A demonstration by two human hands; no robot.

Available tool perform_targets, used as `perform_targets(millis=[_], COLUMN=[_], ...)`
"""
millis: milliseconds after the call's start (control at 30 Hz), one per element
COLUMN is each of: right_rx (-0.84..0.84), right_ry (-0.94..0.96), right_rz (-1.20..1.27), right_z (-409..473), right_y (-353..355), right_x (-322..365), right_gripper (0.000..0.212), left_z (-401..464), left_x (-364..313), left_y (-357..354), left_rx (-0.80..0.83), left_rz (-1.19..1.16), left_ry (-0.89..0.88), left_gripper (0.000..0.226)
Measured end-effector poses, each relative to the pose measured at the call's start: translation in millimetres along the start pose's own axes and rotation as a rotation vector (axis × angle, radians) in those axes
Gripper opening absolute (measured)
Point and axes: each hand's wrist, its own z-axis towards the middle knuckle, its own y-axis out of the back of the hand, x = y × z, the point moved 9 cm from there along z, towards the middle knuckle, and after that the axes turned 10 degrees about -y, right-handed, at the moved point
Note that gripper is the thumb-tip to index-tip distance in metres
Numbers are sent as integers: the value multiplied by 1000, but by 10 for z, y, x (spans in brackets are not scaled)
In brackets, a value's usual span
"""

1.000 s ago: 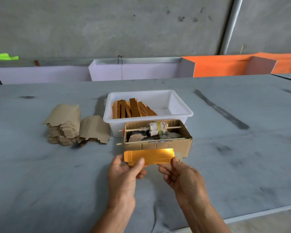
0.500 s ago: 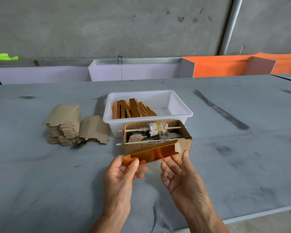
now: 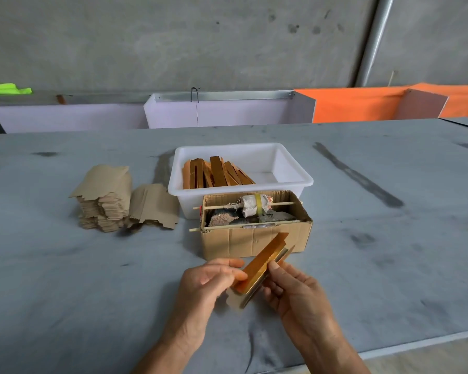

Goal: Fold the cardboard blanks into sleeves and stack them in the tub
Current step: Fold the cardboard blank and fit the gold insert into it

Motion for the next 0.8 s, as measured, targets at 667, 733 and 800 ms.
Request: perform_targets(millis=[667,733,800], right_rx=[-35,-84,-132], right_ry=[-69,-48,-27], right_rz=[-162,-242,-270], right_z=[20,17,16], right_y=[-18,-6,-1], right_x=[-103,-85,-74], right_gripper=[21,10,1], left_z=[124,113,98], left_x=[30,39,48], left_y=[-58,-74,-86], left_rx=[57,67,59], left_rz=[235,248,236], left_ry=[118,125,133], left_gripper=[21,19,19])
